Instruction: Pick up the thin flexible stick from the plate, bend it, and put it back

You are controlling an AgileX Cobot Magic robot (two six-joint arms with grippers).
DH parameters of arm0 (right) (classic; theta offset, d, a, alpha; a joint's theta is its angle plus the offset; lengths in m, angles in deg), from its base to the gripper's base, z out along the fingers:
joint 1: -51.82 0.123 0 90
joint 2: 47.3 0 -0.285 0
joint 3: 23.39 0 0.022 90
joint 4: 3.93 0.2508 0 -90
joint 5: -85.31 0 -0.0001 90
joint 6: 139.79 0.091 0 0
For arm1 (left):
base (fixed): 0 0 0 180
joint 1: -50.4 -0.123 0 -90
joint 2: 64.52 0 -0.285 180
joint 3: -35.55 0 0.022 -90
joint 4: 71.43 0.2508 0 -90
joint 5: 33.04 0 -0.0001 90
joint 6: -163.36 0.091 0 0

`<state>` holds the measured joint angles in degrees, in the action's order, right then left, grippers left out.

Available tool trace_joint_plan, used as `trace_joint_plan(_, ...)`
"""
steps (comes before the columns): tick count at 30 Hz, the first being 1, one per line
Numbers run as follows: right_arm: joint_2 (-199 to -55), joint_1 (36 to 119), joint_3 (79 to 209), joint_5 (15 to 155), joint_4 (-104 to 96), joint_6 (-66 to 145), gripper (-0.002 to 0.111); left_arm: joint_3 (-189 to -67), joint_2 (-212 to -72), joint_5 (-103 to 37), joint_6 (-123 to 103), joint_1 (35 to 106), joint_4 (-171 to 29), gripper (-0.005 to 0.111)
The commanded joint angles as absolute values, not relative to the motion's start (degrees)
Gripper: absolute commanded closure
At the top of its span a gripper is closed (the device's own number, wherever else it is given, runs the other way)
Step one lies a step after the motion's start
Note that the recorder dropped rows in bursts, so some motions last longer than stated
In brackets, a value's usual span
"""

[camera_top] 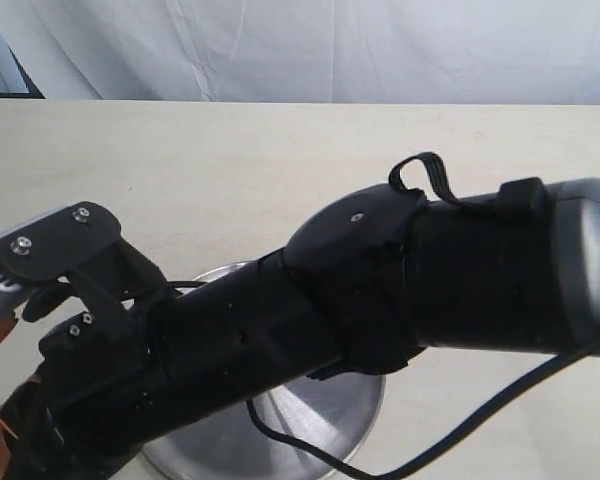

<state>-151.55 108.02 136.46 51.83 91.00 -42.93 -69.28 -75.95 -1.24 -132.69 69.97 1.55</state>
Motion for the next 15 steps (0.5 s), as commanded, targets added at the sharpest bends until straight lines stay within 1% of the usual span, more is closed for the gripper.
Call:
trace_joint_plan(1,-153.64,107.54,135.99,60.72,90.22,-42.76,0.108,-70.36,-75.62,3.41,-133.35,70.49,-2.76,0.106)
trace_joint_plan(15,-151.36,107.54,135.99,57.49,82.55,-38.15,0.108,-70.36,-75.72,0.03,-131.47,70.49,0.05,0.106)
